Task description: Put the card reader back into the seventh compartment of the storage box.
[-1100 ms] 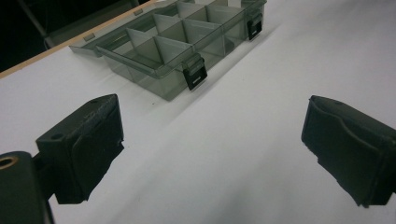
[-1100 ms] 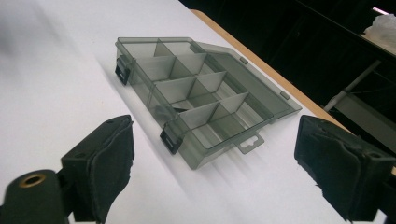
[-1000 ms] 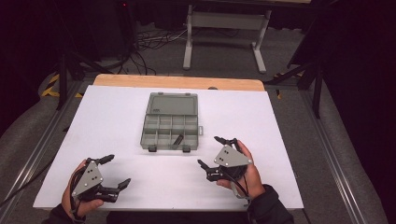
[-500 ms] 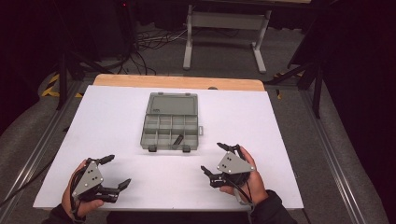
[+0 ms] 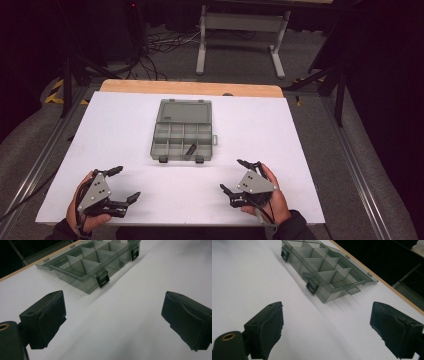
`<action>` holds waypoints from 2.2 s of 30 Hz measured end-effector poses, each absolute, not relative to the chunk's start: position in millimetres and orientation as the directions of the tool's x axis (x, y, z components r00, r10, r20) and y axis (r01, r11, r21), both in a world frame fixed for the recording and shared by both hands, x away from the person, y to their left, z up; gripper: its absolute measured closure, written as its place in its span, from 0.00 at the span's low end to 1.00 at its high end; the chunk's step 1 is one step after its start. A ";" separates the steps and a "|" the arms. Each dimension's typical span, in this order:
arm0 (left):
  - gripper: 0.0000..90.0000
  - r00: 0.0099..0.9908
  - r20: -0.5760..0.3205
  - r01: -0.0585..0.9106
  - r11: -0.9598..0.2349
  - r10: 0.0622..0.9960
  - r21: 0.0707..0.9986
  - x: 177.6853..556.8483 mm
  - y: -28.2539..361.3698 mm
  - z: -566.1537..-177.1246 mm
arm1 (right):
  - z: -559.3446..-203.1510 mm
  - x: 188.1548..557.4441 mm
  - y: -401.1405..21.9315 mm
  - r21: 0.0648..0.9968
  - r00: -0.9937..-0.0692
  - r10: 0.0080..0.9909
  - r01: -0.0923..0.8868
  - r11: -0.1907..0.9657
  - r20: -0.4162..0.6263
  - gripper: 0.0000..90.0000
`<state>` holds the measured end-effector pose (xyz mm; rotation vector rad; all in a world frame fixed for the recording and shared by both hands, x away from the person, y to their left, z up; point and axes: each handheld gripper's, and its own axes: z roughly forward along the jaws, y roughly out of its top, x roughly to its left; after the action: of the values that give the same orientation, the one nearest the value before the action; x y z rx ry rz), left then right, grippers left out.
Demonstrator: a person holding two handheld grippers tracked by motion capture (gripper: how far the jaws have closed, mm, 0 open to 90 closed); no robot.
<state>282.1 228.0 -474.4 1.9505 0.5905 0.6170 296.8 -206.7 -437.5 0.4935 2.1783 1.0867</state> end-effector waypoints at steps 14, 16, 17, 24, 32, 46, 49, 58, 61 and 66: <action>0.07 0.759 0.169 0.145 -0.416 0.629 0.898 282.5 226.6 -475.2 | -449.3 291.8 -236.6 0.850 -0.684 0.646 0.072 0.522 -0.338 0.10; 0.07 0.759 0.167 0.144 -0.413 0.629 0.899 282.8 226.6 -475.4 | -450.7 291.7 -242.7 0.859 -0.680 0.660 0.085 0.505 -0.320 0.10; 0.07 0.758 0.167 0.147 -0.415 0.631 0.898 283.4 226.6 -475.5 | -451.3 291.6 -245.3 0.859 -0.672 0.666 0.087 0.504 -0.323 0.10; 0.07 0.758 0.165 0.149 -0.414 0.631 0.898 286.1 226.8 -475.6 | -454.7 289.9 -263.1 0.877 -0.642 0.711 0.125 0.465 -0.285 0.09; 0.07 0.756 0.163 0.149 -0.408 0.634 0.901 286.9 226.9 -475.4 | -455.5 290.0 -271.8 0.894 -0.623 0.740 0.143 0.425 -0.253 0.07; 0.07 0.752 0.166 0.146 -0.407 0.638 0.902 286.4 227.7 -475.2 | -455.3 287.7 -261.2 0.880 -0.635 0.717 0.120 0.460 -0.287 0.07; 0.07 0.755 0.165 0.150 -0.412 0.634 0.899 287.4 228.0 -475.1 | -455.2 289.8 -261.7 0.885 -0.633 0.724 0.129 0.447 -0.273 0.07; 0.07 0.742 0.161 0.160 -0.406 0.651 0.900 290.1 226.7 -474.1 | -455.6 292.4 -264.1 0.886 -0.635 0.727 0.140 0.442 -0.262 0.06; 0.07 0.741 0.150 0.169 -0.398 0.655 0.902 292.6 225.7 -475.1 | -454.9 293.7 -265.2 0.893 -0.634 0.734 0.148 0.425 -0.244 0.06; 0.07 0.739 0.139 0.181 -0.394 0.659 0.901 296.4 227.0 -476.1 | -456.3 295.9 -263.3 0.892 -0.641 0.731 0.159 0.424 -0.233 0.06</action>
<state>296.4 227.0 -476.1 1.9424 0.6413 0.6019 295.9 -263.3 -456.3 0.7487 2.0638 1.2008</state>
